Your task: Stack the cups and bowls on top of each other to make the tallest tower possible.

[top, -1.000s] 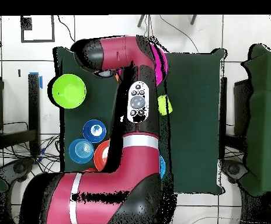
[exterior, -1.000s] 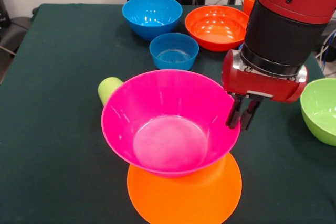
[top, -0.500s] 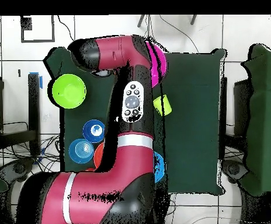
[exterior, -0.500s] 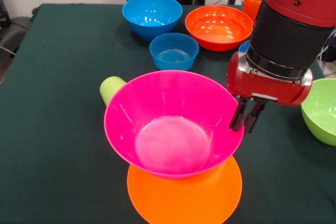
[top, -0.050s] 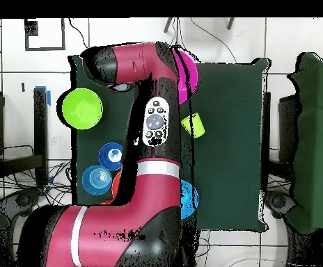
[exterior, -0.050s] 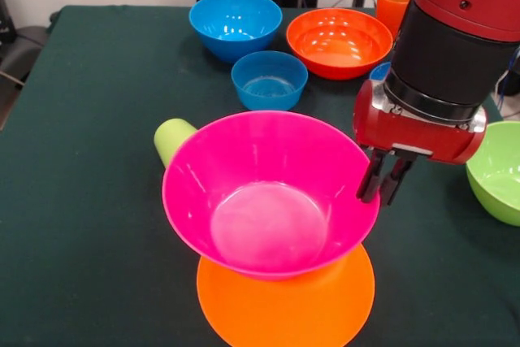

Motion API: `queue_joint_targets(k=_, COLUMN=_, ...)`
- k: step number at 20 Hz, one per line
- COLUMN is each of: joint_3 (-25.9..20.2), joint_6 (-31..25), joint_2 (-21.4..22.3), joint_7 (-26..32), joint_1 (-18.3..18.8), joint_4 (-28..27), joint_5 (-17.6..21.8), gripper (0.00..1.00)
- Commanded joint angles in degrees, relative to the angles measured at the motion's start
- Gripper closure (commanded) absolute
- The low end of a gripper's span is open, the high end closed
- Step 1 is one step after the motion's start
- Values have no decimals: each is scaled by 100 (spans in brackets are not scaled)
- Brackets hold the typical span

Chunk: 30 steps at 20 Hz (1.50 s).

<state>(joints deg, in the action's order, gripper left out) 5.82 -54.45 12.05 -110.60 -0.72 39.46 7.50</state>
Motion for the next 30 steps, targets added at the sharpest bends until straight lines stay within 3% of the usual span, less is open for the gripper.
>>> queue_joint_targets(k=1, joint_3=-377, joint_6=350, joint_2=-433, joint_7=-1056, joint_1=-165, joint_4=18, joint_5=-102, gripper=100)
queue_joint_targets(k=30, joint_3=-97, joint_6=410, joint_2=-716, joint_7=-916, joint_1=-248, joint_4=-289, joint_5=-481, gripper=100)
